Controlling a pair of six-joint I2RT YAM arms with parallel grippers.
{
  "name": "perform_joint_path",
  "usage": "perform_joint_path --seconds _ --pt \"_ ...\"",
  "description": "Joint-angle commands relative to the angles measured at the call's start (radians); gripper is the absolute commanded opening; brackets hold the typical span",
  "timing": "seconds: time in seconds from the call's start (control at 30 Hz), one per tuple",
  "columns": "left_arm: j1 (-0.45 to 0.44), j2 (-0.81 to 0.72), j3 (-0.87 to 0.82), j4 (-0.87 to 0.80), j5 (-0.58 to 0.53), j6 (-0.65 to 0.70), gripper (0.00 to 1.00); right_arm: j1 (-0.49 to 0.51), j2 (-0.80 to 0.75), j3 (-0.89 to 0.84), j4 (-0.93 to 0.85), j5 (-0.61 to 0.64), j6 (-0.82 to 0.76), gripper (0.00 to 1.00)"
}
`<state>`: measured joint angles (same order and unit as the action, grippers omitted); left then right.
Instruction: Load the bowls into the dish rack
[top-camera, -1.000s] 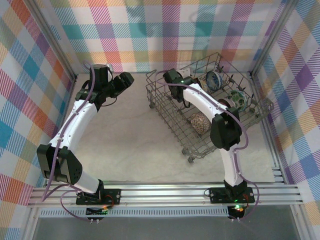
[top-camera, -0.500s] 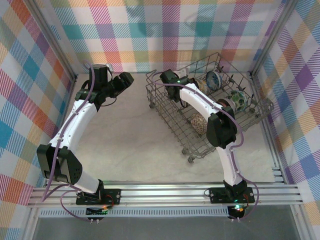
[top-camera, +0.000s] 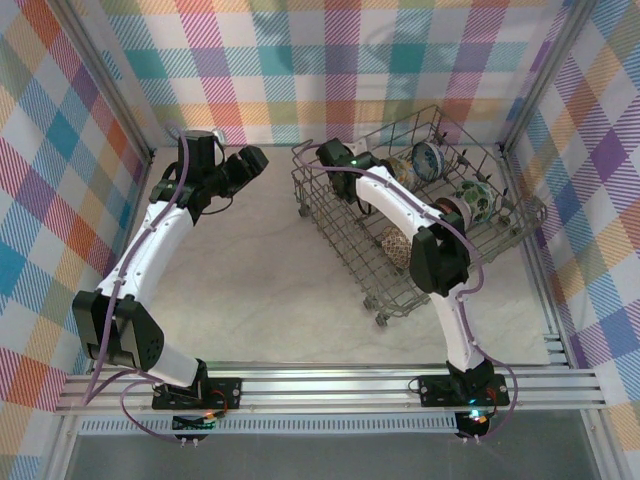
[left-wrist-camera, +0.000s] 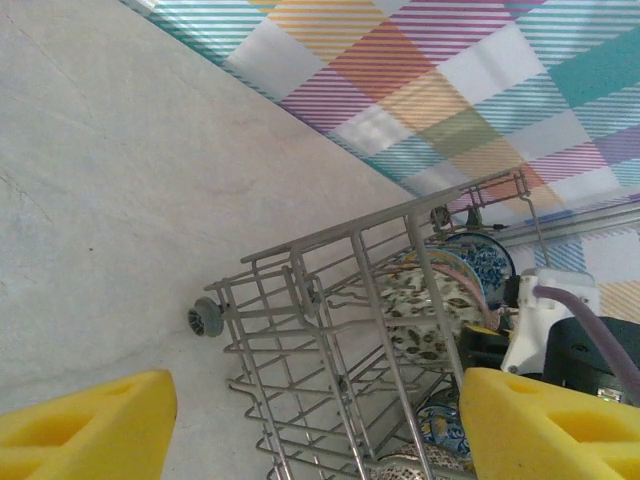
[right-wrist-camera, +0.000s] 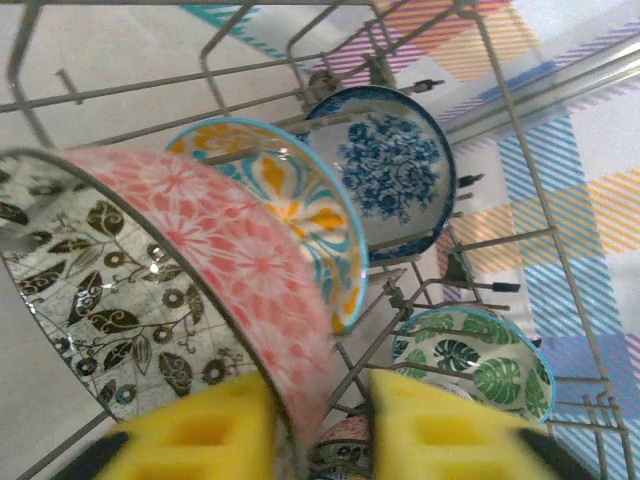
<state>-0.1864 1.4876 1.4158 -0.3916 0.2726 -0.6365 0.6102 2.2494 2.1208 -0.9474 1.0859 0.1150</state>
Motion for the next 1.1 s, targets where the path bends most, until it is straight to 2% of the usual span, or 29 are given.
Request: perform_joint_path --seconds 0.0,0.03,0.07,0.2,0.23,0.47,0.57,0.7,0.77,0.93,1.07 --pt "0.011 -0.046 -0.013 -0.01 0.02 -0.006 0.75 0.013 0.009 0.031 -0.022 -0.04 0.012 0.41" --pt "0.011 -0.05 -0.012 -0.014 0.019 -0.004 0.75 0.013 0.009 0.032 -0.021 -0.055 0.013 0.42" --pt "0.011 -0.053 -0.011 -0.018 0.018 -0.004 0.75 0.013 0.007 0.032 -0.021 -0.058 0.014 0.48" --pt "0.002 -0.065 -0.002 -0.034 0.014 -0.003 0.75 0.011 -0.034 0.017 -0.004 -0.072 0.019 0.5" --pt "-0.008 -0.068 -0.003 -0.039 0.008 -0.005 0.75 0.011 -0.053 0.001 0.023 -0.084 0.001 0.57" --pt "-0.142 -0.03 0.022 -0.076 -0.035 0.011 0.75 -0.023 -0.224 -0.08 0.13 -0.201 -0.072 0.76" --pt "-0.206 -0.002 0.061 -0.104 -0.06 0.026 0.75 -0.045 -0.288 -0.113 0.154 -0.222 -0.09 0.82" --pt "-0.325 0.049 0.134 -0.193 -0.222 0.07 0.76 -0.102 -0.357 -0.175 0.153 -0.223 -0.078 0.85" --pt "-0.375 0.089 0.162 -0.217 -0.265 0.075 0.77 -0.13 -0.396 -0.221 0.153 -0.227 -0.064 0.85" --pt "-0.451 0.217 0.262 -0.294 -0.299 0.098 0.76 -0.2 -0.493 -0.341 0.156 -0.258 -0.031 0.85" --pt "-0.461 0.288 0.319 -0.355 -0.323 0.125 0.72 -0.251 -0.567 -0.424 0.168 -0.295 -0.028 0.86"
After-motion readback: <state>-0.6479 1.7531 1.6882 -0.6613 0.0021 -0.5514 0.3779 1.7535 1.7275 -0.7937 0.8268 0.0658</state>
